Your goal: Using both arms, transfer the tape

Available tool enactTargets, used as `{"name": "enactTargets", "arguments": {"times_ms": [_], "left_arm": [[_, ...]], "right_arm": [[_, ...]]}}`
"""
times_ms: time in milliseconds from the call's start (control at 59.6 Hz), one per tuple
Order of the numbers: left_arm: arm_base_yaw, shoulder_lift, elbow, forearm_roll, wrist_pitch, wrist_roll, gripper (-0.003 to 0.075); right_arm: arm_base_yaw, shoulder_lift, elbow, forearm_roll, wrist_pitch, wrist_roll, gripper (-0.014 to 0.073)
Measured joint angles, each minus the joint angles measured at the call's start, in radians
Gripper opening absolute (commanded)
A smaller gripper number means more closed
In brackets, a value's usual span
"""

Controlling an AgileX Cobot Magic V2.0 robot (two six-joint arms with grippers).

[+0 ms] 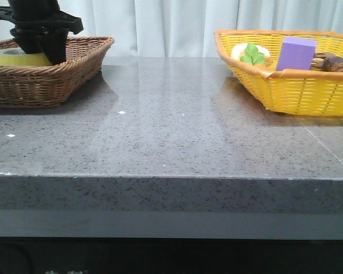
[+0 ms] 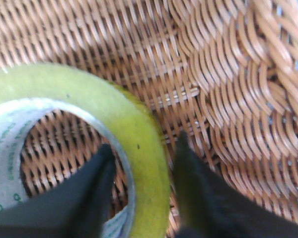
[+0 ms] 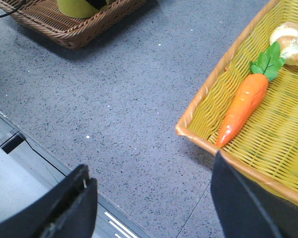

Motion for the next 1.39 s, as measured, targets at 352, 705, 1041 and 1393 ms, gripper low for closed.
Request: {"name": "enactTargets", "arguments": {"times_ms": [352,705,1041,1393], "left_arm": [[0.0,-0.08,0.0,-0.009,-0.002,-0.021,0.0388],[-0.108,-0.295,0.024,-0.047,0.001,-0.03,0.0388],[-0.25,-0.548,0.287,-0.055,-0.067,-0.042,0.0388],[-0.276,-0.85,0.744,-0.078,-0.328,-0.057,0.0388]], "right_arm": [[0.0,0.0,0.0,0.0,0.0,0.0,0.0509],[0.0,0.0,0.0,0.0,0.0,0.0,0.0509],[0.0,0.0,0.0,0.0,0.0,0.0,0.0509],[0.0,0.0,0.0,0.0,0.0,0.0,0.0509]]}}
